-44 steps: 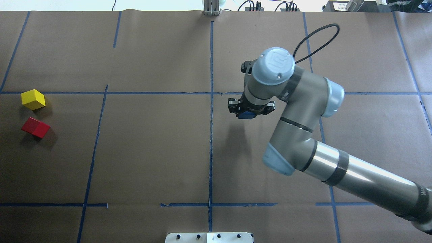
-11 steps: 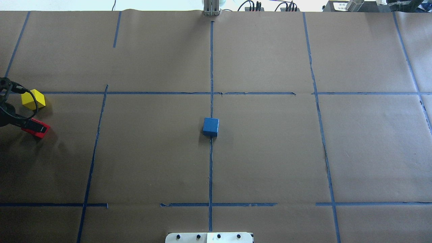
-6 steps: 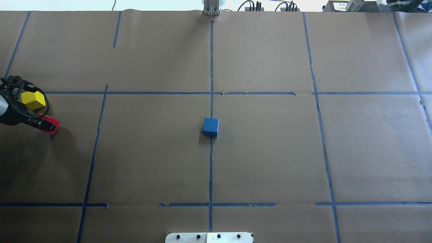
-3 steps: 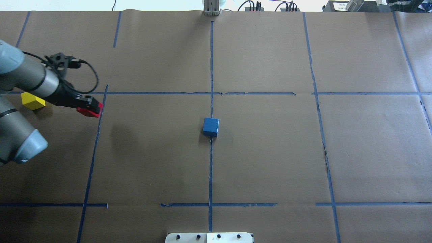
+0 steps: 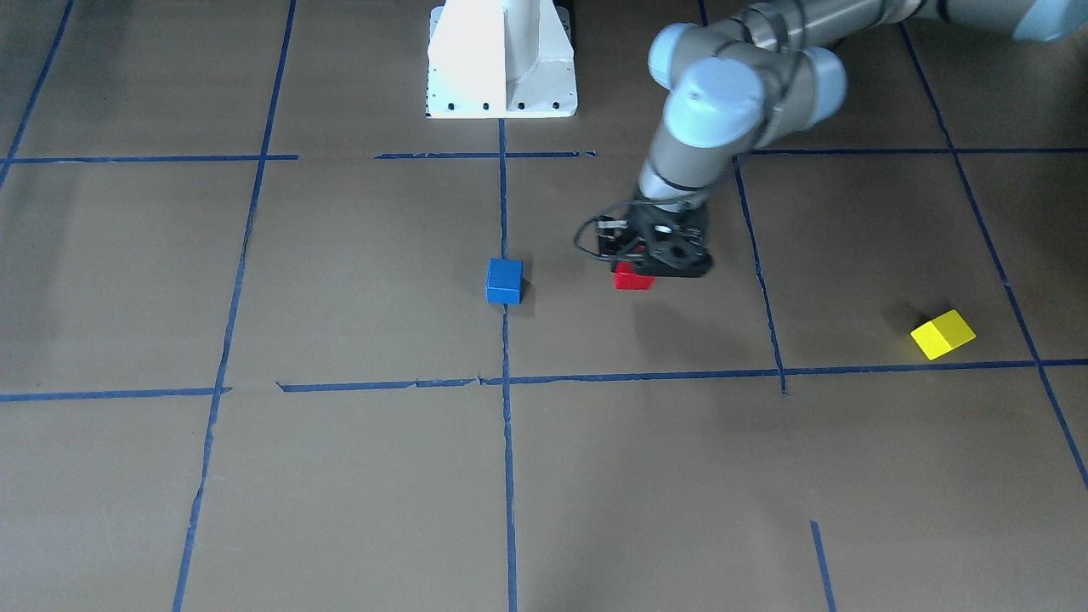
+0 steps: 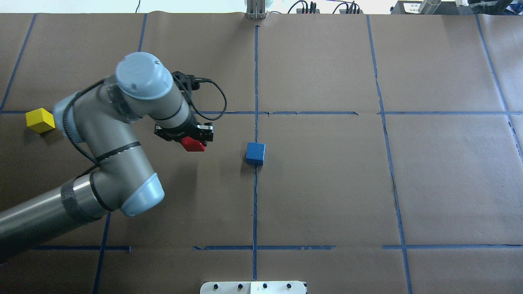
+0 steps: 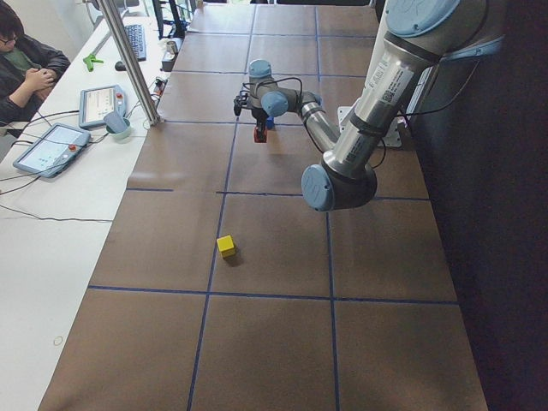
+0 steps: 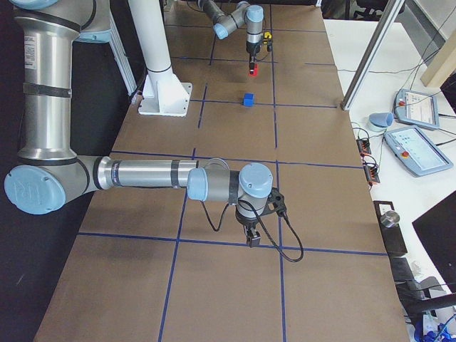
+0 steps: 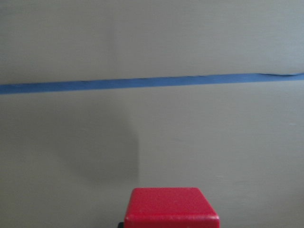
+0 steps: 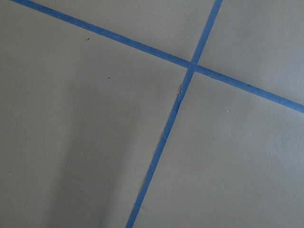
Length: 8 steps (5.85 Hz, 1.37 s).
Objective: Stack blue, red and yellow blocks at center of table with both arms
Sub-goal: 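Carry the red block with the left gripper over the blue block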
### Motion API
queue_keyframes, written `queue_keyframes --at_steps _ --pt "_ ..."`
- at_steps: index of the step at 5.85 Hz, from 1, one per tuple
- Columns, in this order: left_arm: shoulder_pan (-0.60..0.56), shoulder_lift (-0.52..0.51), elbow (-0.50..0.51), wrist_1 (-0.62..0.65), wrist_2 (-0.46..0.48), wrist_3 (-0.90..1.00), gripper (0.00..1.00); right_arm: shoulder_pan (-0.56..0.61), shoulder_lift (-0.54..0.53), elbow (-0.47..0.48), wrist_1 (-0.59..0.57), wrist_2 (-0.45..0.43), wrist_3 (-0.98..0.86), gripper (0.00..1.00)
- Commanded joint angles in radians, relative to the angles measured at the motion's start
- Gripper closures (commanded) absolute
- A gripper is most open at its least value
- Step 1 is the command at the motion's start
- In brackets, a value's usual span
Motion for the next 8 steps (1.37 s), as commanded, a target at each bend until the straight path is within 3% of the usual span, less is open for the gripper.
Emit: queue_keyframes --at_steps 1,3,8 --pt "0.095 -0.185 0.132 0.039 0.098 -0.076 0.97 0.000 0.000 0.000 0.000 0.000 0.000 0.00" --pt "0.123 -0.229 0.196 0.025 0.111 -0.069 0.97 0.000 0.000 0.000 0.000 0.002 0.000 0.00" --pt "0.104 -0.238 0.205 0.017 0.111 -0.003 0.96 0.000 0.000 0.000 0.000 0.002 0.000 0.00"
